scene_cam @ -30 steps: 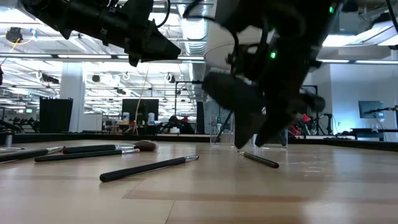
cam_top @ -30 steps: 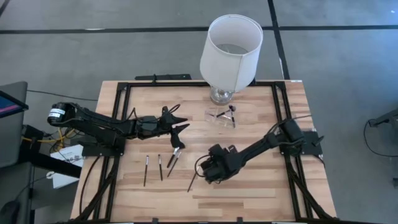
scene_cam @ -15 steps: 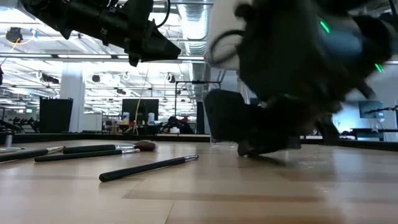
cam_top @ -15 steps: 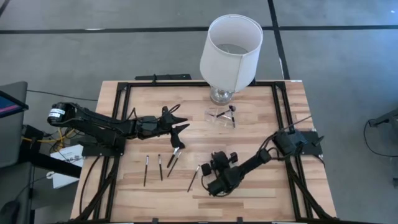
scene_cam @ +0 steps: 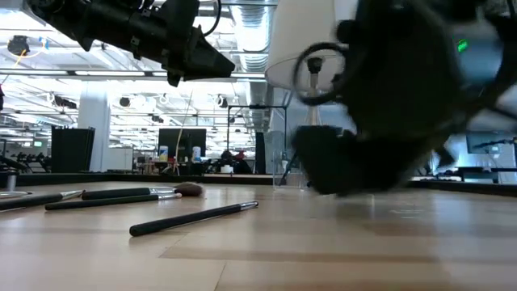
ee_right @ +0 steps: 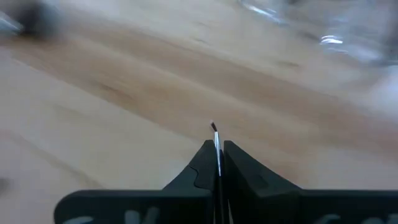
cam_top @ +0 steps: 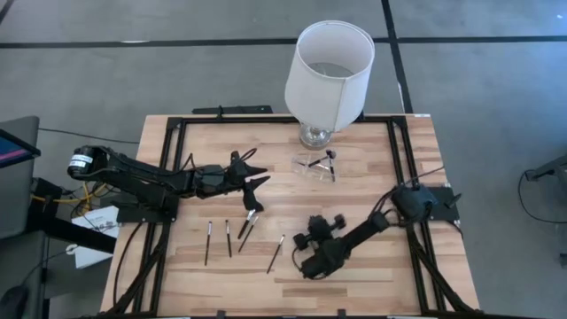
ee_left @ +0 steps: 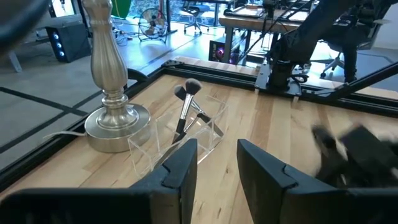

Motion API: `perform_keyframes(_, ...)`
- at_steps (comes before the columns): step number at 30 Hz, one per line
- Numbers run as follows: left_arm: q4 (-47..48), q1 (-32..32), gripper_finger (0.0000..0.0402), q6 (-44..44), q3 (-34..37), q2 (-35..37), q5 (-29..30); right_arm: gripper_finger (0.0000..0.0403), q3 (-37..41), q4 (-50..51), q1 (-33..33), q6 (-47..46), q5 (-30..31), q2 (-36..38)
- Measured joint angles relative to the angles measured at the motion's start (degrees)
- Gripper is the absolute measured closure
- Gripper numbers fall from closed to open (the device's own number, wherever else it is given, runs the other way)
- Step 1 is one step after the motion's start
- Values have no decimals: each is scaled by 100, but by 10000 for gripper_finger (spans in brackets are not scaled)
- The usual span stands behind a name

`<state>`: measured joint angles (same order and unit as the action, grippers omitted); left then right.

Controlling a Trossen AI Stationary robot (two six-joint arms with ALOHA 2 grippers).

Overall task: Put items in baskets/containers
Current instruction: Put the liner brush into the transparent organizer

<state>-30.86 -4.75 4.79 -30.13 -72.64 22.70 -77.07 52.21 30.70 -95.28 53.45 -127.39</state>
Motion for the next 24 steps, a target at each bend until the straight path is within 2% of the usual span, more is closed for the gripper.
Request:
perform_keyframes(3,-4,0,291,18,2,0,-3,398,-31,563,-205,621,121,681)
perform_keyframes(7,-55,4,291,204,3,-113,-317,395,-30,921,-431,1217,1051,1369)
perform_keyframes(10,-102,33,291,359,4,-429,-818,398,-48,962,-521,1717,1612,1904)
perform_keyframes(13,-685,35,291,445,4,-971,-942,399,-40,1057,-621,2056,2002,2236)
perform_keyframes(17,-1651,37,291,440,5,-1695,-944,399,-46,1071,-689,2256,2329,2677)
perform_keyframes(19,-2047,62,291,350,4,-1960,-949,399,-46,1070,-669,2525,2306,2792)
perform_keyframes(24,-2278,215,291,326,2,-2166,-943,399,-44,1079,-667,3285,2404,3112)
